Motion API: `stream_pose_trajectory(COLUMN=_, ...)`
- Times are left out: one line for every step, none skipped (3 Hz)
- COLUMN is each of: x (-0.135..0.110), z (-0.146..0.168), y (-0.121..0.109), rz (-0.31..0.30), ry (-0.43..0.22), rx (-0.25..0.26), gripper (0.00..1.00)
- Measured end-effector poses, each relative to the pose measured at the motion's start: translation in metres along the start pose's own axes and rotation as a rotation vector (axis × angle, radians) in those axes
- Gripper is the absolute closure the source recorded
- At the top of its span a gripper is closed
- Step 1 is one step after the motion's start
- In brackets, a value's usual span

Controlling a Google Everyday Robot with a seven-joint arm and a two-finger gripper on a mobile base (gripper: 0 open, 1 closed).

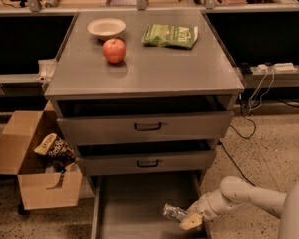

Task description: Place redbull can into bottom drawer

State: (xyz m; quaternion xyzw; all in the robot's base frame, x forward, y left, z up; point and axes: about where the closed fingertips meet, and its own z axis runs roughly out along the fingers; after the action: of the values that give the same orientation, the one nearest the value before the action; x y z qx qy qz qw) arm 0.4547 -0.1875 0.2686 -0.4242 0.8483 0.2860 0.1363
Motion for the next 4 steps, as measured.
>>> stream_pose_trajectory(x=-0.007, z=0.053, y=0.003, rz=-0.067, ry=0.043, rx=-0.028, gripper=1.00)
stream_pose_trajectory(x=-0.012, z=0.092, y=0.002, rz=-0.110, ry=0.067, rx=-0.054, gripper=1.00)
stream_pose_trajectory(x=-0.022, z=0.137, y=-0.008, rz=-0.117, ry=0.056, rx=-0.079, gripper=1.00)
stream_pose_trajectory(x=-0.031, z=0.159, y=-0.019, rz=-0.114, ry=0.046, rx=-0.089, gripper=1.00)
